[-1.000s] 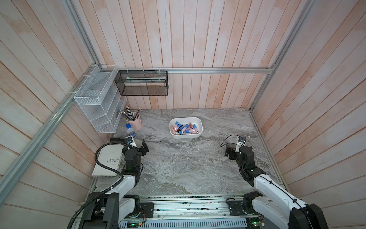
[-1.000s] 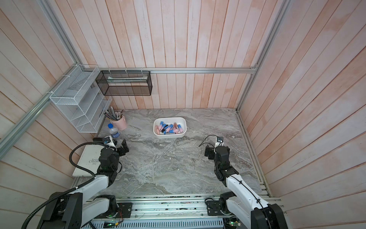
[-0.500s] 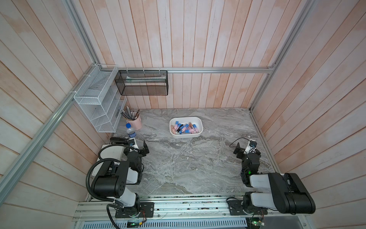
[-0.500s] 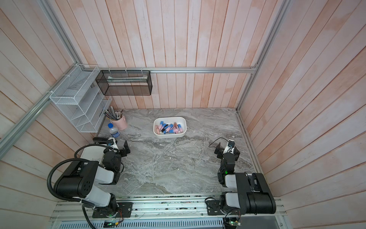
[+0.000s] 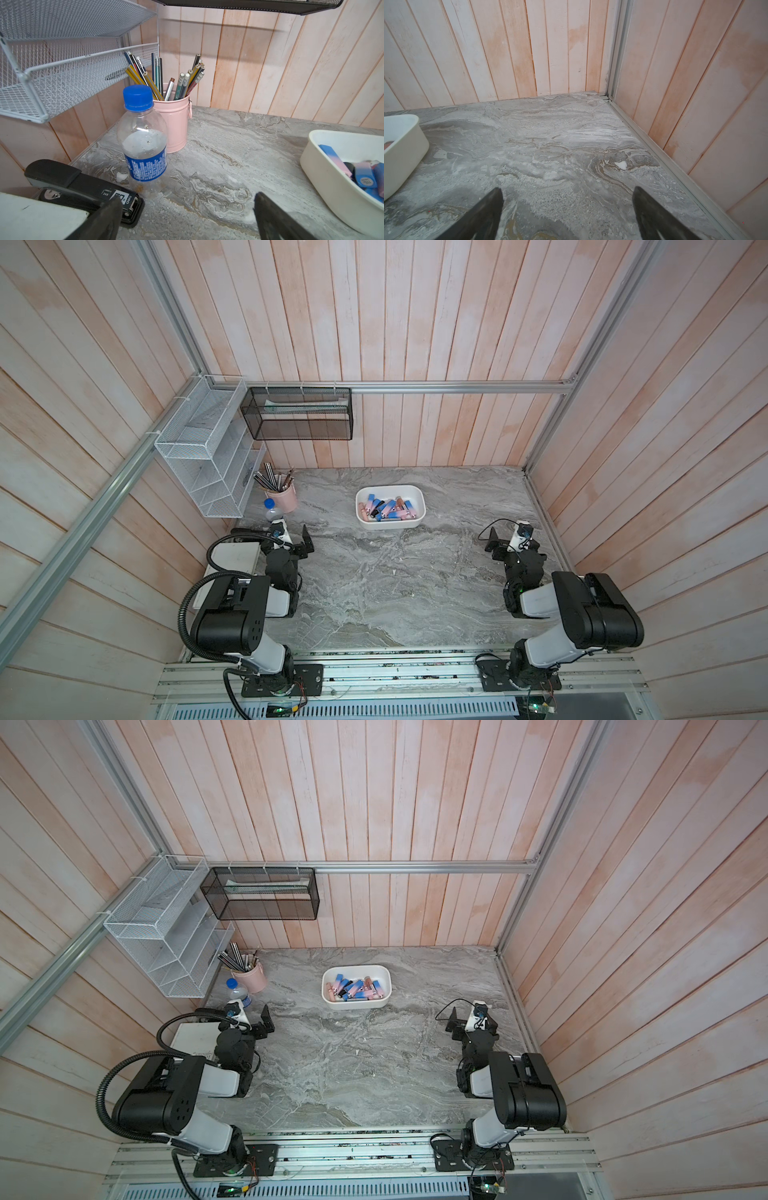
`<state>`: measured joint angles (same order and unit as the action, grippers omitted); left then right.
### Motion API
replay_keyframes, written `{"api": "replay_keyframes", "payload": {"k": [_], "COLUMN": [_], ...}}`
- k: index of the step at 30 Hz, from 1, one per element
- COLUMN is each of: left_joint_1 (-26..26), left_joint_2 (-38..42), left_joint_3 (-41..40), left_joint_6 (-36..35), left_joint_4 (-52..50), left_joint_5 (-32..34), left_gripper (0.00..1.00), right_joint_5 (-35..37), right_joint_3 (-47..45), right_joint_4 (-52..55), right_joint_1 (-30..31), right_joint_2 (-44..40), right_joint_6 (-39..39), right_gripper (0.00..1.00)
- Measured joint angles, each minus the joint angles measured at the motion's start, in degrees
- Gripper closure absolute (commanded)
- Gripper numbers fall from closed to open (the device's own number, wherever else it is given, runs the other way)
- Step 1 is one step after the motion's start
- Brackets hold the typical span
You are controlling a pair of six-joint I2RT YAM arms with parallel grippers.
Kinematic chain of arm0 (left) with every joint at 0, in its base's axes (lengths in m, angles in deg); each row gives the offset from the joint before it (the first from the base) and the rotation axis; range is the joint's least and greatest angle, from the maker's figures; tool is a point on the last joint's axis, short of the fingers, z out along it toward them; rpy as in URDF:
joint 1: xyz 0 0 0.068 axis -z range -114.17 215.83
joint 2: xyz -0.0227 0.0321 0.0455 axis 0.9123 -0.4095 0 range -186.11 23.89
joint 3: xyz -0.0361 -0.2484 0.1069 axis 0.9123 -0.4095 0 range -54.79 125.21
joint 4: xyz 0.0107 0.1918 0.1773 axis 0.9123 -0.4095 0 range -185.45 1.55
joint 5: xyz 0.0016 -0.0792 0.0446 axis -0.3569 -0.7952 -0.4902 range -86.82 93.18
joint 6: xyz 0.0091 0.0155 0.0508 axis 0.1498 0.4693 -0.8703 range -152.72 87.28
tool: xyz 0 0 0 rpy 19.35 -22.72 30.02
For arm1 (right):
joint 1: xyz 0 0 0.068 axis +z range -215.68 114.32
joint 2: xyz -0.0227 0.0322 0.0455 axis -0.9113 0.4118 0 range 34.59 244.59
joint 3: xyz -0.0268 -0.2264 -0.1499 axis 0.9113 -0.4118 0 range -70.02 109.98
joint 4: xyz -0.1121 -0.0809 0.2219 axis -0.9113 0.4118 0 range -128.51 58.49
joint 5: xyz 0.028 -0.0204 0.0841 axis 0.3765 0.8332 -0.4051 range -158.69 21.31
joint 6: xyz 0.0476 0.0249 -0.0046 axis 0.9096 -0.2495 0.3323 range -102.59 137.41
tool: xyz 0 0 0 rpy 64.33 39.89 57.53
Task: Put the lipstick into the storage box
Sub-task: Reset both arms
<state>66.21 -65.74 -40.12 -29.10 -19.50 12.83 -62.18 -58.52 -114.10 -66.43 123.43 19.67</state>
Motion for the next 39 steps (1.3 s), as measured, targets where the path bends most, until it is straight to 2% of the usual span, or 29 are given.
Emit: {"api": "replay_keyframes", "payload": {"k": [8, 33, 39], "left_joint_1": [0.2, 0.2, 0.2], "left_joint_2": [0.0, 0.0, 0.0], "left_joint_3": [0.0, 0.0, 0.0], "left_joint_6": [-0.4, -0.6, -0.6], "left_joint_4": [0.0, 0.0, 0.0], "left_joint_5": [0.5, 0.7, 0.7], "left_gripper": [0.0, 0.0, 0.0], "right_joint_5": [-0.2, -0.5, -2.7], "right_joint_3": [-0.7, -0.7, -0.6], "right_joint_4": [-2.9, -2.9, -2.6], "right_joint_1": [0.8, 0.8, -0.5], "right_joint_2": [0.3, 0.3, 0.3], "right_joint_6": [-1.5, -1.4, -1.4], "right_gripper": [0.02, 0.02, 0.02]}}
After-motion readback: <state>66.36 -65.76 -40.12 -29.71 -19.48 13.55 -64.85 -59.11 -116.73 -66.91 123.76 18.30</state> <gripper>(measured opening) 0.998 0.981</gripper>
